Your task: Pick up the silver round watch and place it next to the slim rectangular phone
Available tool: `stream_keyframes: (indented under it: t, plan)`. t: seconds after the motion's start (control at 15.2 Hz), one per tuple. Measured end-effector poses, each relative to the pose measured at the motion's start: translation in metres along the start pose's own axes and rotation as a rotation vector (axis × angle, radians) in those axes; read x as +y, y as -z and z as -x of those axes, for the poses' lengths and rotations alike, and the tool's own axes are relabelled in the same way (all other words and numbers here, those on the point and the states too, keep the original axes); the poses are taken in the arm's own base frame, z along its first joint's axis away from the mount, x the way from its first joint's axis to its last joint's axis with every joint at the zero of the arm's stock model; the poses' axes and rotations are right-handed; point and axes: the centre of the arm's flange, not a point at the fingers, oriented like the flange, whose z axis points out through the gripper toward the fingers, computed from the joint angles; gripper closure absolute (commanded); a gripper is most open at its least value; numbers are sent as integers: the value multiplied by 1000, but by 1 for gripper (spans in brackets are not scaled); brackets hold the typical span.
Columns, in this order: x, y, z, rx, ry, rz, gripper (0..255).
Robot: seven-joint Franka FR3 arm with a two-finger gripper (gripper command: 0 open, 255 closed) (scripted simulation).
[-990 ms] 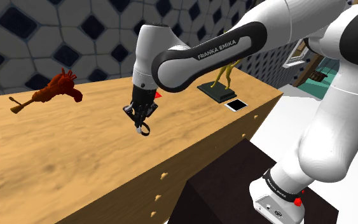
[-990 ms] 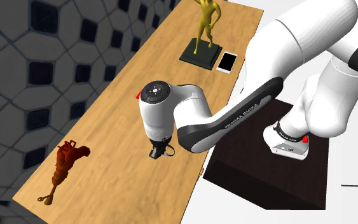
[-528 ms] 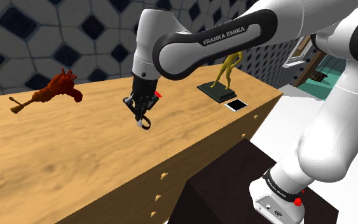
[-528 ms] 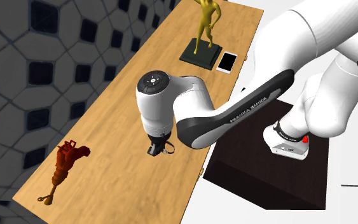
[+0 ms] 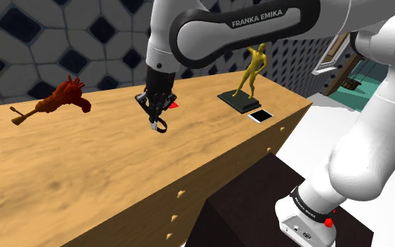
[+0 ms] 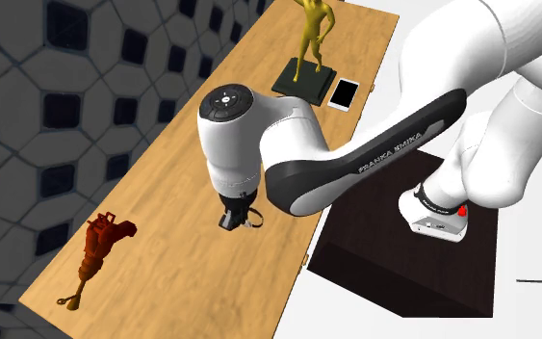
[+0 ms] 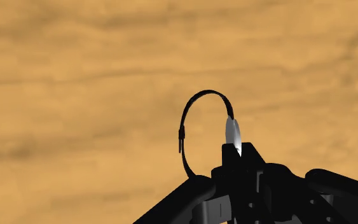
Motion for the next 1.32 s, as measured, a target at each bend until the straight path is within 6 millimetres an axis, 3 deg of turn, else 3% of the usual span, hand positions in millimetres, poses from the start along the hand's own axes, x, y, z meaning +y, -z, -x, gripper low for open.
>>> stream_keyframes:
  t: [0.26, 0.86, 1.32]
  plan:
    - [5, 21, 2, 0, 0, 0, 255]
    - [113, 35, 16, 0, -1, 1, 255]
    - [207, 46, 25, 0, -2, 1, 255]
